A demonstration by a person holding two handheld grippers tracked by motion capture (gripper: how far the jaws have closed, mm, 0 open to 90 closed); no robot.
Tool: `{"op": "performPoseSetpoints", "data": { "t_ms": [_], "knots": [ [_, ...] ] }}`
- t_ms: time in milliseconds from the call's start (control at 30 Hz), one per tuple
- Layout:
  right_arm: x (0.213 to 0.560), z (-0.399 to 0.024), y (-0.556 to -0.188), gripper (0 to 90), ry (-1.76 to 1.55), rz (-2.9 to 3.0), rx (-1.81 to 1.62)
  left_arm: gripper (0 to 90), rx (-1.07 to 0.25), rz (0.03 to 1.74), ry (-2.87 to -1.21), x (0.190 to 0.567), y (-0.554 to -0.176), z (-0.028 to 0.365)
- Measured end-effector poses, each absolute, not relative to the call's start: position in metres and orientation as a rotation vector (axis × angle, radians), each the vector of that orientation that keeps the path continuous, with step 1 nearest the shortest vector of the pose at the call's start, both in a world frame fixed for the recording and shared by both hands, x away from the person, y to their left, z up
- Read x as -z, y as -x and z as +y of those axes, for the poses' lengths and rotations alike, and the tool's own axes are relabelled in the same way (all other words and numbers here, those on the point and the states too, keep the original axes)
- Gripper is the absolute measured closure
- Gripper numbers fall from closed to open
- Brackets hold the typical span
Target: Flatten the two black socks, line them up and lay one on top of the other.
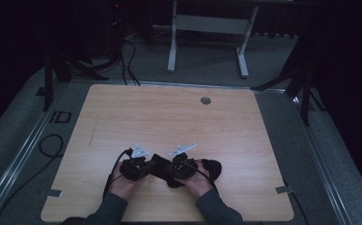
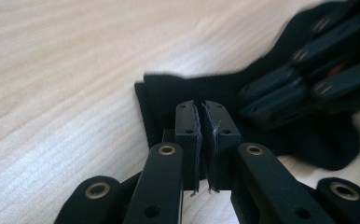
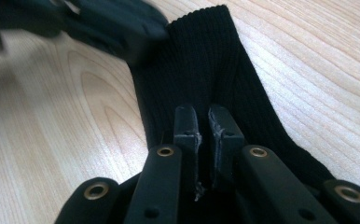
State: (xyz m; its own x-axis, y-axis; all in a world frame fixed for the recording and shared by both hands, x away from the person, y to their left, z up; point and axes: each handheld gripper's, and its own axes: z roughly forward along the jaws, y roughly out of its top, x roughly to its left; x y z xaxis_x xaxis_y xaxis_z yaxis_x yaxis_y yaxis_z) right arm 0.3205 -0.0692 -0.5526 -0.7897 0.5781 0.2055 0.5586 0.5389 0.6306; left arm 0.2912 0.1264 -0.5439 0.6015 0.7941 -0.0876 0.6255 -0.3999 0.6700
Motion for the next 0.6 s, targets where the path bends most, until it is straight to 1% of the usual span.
{"op": "performPoseSetpoints", "data": {
  "t_ms": [33, 167, 300, 433, 467, 600],
  "knots": [
    [0.553, -0.069, -0.320, 83.0, -1.011, 2.732, -1.104, 85.7, -0.334, 1.121, -2.183, 0.548, -0.292, 0.124],
    [0.552, -0.069, -0.321, 81.6, -1.009, 2.743, -1.098, 88.0, -0.358, 1.113, -2.199, 0.548, -0.291, 0.121],
    [0.543, -0.072, -0.317, 74.0, -0.995, 2.715, -1.089, 88.9, -0.352, 1.114, -2.197, 0.549, -0.292, 0.121],
    [0.521, -0.090, -0.309, 71.9, -0.980, 2.625, -1.131, 89.0, -0.349, 1.112, -2.195, 0.549, -0.292, 0.122],
    [0.521, -0.090, -0.309, 71.9, -0.980, 2.625, -1.131, 89.0, -0.349, 1.112, -2.195, 0.549, -0.292, 0.122],
    [0.504, -0.123, -0.307, 71.7, -1.023, 2.519, -1.092, 89.0, -0.343, 1.113, -2.195, 0.549, -0.292, 0.122]
  ]
}}
